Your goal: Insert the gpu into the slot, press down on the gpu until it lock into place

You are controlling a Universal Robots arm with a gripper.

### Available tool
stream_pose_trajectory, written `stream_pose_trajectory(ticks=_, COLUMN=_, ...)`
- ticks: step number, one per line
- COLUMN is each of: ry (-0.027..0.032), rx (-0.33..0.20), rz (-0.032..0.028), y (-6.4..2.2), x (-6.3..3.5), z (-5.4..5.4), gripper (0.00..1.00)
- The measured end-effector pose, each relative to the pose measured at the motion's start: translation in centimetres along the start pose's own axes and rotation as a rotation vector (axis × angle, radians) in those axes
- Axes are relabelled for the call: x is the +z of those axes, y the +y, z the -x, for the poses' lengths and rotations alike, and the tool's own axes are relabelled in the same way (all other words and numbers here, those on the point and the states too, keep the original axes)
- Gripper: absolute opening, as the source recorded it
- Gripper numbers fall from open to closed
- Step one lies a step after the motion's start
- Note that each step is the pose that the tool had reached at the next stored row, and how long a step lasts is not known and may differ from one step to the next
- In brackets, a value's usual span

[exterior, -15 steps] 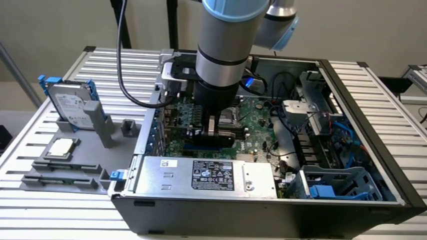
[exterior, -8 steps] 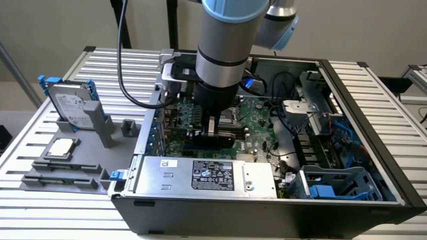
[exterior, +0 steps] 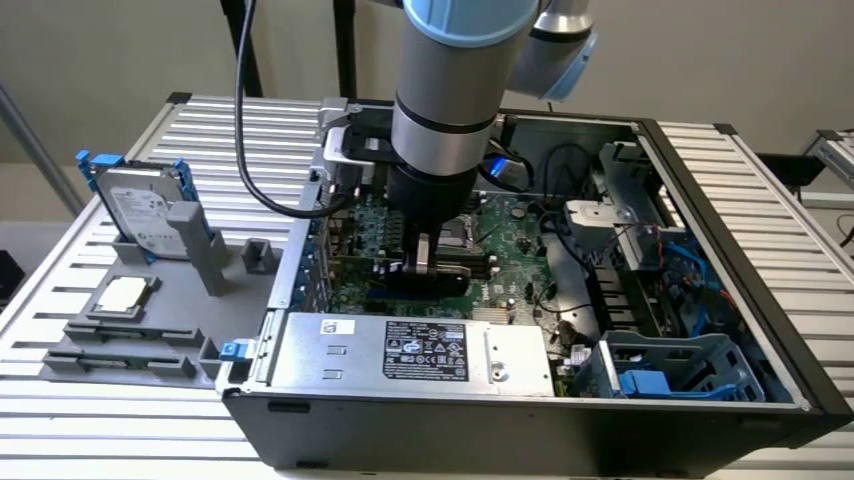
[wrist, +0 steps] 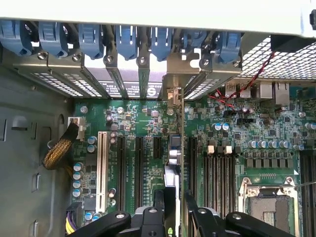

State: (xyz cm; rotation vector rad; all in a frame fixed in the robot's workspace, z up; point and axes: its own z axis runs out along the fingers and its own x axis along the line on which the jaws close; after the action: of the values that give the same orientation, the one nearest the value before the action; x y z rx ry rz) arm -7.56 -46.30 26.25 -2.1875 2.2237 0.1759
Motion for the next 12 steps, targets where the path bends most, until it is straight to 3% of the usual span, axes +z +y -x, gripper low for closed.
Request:
stream_pose_trajectory(ticks=6, ry=0.0021, rx=0.001, rz=0.0049, y=0.01, x=-0.19, z=0.09, gripper=0.26)
stream_pose_trajectory(ticks=12, ry=0.0021, rx=0.001, rz=0.0054, y=0.01, x=-0.15, z=0.22, gripper=0.26)
